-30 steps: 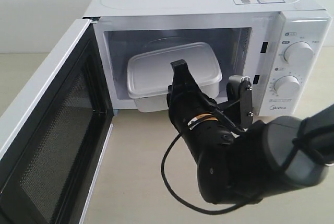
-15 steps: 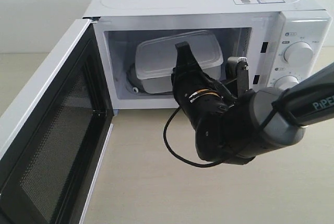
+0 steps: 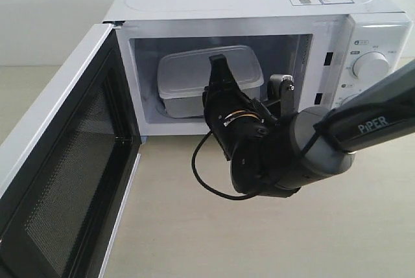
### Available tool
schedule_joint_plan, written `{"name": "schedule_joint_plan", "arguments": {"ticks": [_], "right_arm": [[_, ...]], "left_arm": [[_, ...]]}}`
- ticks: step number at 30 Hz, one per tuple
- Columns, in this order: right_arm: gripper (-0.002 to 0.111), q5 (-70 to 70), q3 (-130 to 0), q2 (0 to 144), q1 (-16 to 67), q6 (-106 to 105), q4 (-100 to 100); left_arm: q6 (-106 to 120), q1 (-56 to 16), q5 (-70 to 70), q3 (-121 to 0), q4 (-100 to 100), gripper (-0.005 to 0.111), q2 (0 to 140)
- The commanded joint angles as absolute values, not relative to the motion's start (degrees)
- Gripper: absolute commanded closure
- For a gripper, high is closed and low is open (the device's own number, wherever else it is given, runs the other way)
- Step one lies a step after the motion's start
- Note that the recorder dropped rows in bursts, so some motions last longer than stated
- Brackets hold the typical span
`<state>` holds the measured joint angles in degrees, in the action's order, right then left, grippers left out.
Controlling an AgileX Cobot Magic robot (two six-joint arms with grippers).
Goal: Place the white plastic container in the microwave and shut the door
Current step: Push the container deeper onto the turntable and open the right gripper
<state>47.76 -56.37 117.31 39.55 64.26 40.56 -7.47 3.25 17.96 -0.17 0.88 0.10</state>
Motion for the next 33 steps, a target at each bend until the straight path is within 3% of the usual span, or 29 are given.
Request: {"name": "schedule_joint_plan", "arguments": {"ticks": [1,3,4,6,8,10,15,20,25,33], "right_arm": [[0.061,48.6,-56.61,117.27,39.34,63.68,39.11],[0.034,48.6,-56.61,117.27,39.34,62.19,37.58],[0.033,48.81,-56.61,117.27,39.34,61.93,36.89],[0.045,48.81,-56.61,117.17,39.47,61.94,34.34],[0.068,48.72,-55.52,115.52,40.11,62.85,30.7],[0.078,50.08,-51.9,113.27,40.53,63.09,32.03],[0.081,57.62,-41.23,107.33,40.53,51.87,25.38],[0.109,51.19,-39.81,105.11,40.53,17.28,17.52],[0.108,43.2,-41.56,105.45,40.53,-10.02,20.61],[0.108,44.92,-44.81,108.3,40.53,-15.79,23.3]], "left_arm": [[-7.94,3.43,18.0,0.0,0.98,0.103,0.0],[-7.94,3.43,18.0,0.0,0.98,0.103,0.0],[-7.94,3.43,18.0,0.0,0.98,0.103,0.0],[-7.94,3.43,18.0,0.0,0.98,0.103,0.0],[-7.94,3.43,18.0,0.0,0.98,0.103,0.0],[-7.94,3.43,18.0,0.0,0.98,0.103,0.0],[-7.94,3.43,18.0,0.0,0.98,0.103,0.0],[-7.94,3.43,18.0,0.0,0.98,0.103,0.0],[-7.94,3.43,18.0,0.0,0.98,0.103,0.0],[-7.94,3.43,18.0,0.0,0.98,0.103,0.0]]}}
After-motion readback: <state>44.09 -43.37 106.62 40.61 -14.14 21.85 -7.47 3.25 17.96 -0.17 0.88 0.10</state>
